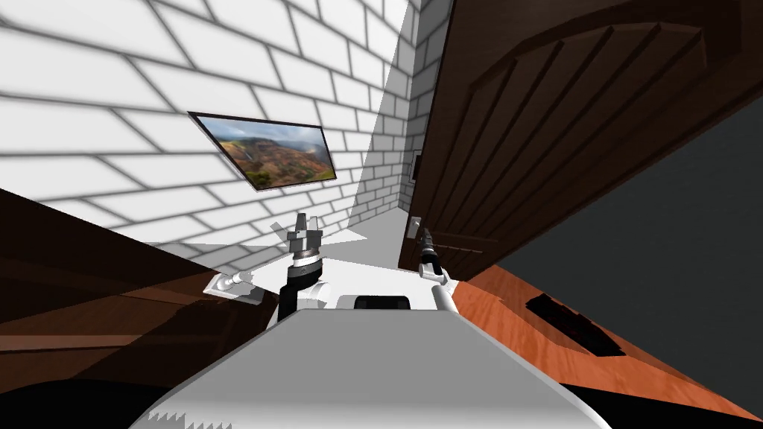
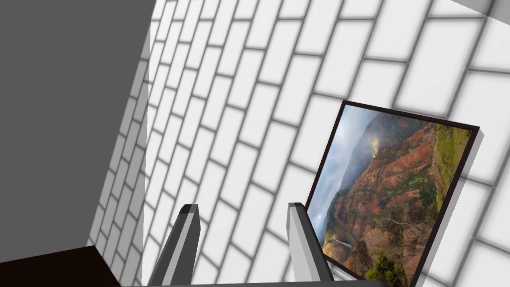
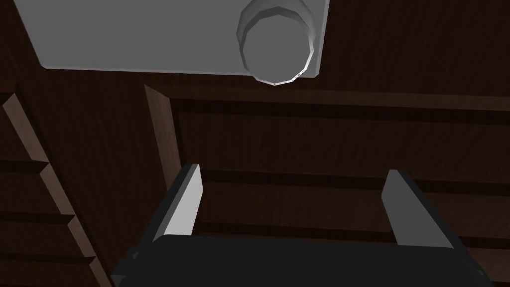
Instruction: Push the door open
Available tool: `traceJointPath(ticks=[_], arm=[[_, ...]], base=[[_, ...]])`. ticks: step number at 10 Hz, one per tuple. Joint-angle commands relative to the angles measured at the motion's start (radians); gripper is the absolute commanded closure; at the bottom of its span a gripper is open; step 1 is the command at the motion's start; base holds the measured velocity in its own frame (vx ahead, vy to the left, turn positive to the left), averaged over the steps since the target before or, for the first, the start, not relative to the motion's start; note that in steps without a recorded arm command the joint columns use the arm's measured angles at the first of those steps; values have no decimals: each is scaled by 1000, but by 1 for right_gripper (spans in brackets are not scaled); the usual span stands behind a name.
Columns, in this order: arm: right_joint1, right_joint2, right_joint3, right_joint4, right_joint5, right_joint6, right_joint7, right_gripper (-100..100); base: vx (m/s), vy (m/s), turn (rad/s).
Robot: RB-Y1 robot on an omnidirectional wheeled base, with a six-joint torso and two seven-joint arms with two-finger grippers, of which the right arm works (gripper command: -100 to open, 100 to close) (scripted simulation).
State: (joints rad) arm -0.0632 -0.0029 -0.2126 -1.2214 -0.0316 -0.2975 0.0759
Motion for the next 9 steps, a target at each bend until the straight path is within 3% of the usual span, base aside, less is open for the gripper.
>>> traceJointPath(ticks=[1, 2, 4, 7, 9], arm=[[12, 34, 13, -23, 3, 10, 3, -100], [13, 48, 15, -25, 4, 10, 5, -100], [14, 13, 13, -22, 2, 6, 1, -100], [11, -21, 7, -13, 1, -5, 1, -100], [8, -15, 2, -7, 0, -12, 2, -100]], base=[[-202, 87, -34], [-165, 105, -31], [4, 3, -6], [214, -85, 20], [231, -28, 27]])
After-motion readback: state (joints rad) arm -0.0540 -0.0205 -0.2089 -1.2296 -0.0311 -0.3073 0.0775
